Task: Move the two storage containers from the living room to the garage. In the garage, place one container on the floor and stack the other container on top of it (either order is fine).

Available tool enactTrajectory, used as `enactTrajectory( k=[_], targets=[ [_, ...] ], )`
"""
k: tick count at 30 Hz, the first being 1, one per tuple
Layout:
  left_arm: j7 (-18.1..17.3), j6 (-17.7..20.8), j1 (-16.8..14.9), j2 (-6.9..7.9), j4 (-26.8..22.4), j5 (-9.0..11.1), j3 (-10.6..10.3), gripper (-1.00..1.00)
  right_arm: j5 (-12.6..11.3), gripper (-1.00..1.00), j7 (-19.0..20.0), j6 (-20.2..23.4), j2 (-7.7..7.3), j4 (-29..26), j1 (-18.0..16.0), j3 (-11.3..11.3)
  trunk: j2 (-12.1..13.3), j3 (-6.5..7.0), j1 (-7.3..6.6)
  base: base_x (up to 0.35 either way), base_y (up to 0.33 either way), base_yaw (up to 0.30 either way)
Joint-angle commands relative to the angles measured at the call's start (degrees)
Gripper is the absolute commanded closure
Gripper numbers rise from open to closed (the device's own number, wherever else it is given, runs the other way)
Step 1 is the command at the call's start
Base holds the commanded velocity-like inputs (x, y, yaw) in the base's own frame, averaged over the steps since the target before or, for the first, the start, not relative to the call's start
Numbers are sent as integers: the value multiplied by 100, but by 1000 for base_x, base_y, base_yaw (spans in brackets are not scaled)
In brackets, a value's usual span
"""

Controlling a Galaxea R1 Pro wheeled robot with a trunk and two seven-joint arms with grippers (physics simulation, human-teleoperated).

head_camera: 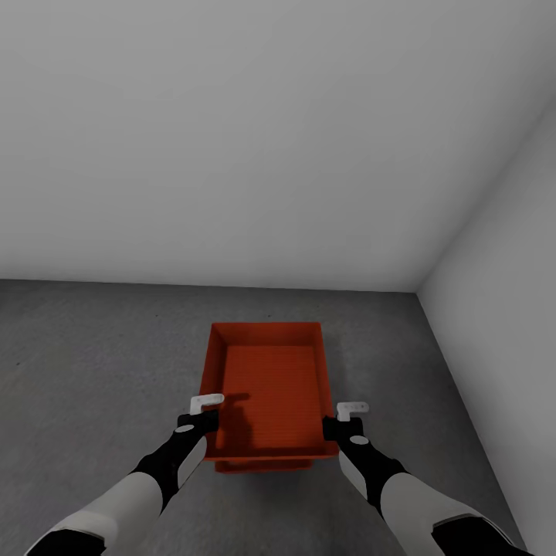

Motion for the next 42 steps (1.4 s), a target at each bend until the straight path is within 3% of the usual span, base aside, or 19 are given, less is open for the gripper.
enactTrajectory(
  k=[1, 42],
  targets=[
    [69, -270, -6, 42, -29, -63, 21, 100, -105, 100, -28, -29, -5, 38, -2, 50, -49, -25, 24, 0, 0, 0],
    [77, -270, -6, 31, -30, -61, 21, 100, -105, 100, -26, -30, -5, 38, -2, 50, -1694, -761, 925, 0, 0, 0]
  ],
)
